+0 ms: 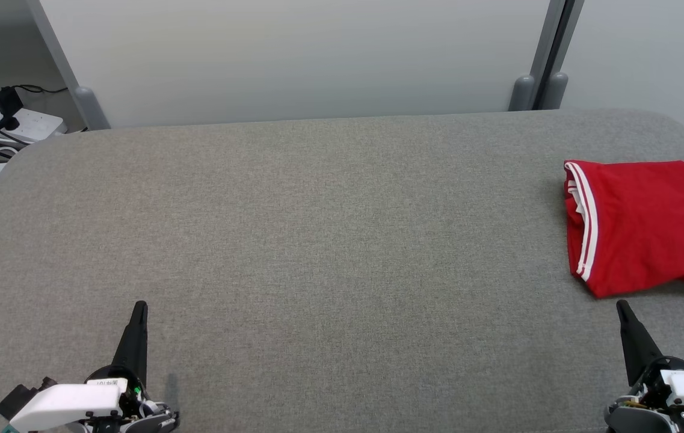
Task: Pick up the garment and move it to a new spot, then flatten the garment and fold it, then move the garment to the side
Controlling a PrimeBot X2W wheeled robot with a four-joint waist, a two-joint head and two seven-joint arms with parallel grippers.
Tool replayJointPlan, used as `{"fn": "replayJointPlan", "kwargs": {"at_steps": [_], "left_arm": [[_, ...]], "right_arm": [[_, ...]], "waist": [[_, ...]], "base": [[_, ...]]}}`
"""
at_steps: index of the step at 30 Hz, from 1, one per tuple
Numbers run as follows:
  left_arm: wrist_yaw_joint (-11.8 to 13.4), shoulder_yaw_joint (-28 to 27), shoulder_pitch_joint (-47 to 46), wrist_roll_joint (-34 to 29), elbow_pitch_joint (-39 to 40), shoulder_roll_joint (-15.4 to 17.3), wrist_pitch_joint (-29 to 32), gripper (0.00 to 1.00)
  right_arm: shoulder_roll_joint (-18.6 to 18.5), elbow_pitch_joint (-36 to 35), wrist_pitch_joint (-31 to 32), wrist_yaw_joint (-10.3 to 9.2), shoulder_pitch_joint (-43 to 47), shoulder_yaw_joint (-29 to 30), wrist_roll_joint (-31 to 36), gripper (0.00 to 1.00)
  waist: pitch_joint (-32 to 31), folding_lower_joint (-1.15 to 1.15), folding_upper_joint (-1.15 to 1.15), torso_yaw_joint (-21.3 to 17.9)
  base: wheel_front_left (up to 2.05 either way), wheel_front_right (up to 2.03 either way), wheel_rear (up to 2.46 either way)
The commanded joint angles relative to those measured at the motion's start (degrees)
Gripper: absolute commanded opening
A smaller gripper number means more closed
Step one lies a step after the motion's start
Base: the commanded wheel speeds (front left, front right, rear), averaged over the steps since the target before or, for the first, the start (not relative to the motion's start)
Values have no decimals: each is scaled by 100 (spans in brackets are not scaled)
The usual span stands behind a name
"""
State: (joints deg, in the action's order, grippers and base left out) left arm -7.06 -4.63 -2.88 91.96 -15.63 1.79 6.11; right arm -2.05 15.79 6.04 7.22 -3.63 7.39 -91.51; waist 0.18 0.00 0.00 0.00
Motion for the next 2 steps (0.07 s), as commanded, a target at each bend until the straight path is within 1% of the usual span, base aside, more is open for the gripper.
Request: {"fn": "replayJointPlan", "kwargs": {"at_steps": [1,2], "left_arm": [[-43,-189,-332,21,158,109,37,0],[-43,-189,-332,21,158,109,37,0]], "right_arm": [[-83,-177,45,26,-256,-87,-66,0],[-83,-177,45,26,-256,-87,-66,0]], "waist": [[0,0,0,0],[0,0,0,0]], "base": [[0,0,0],[0,0,0]]}}
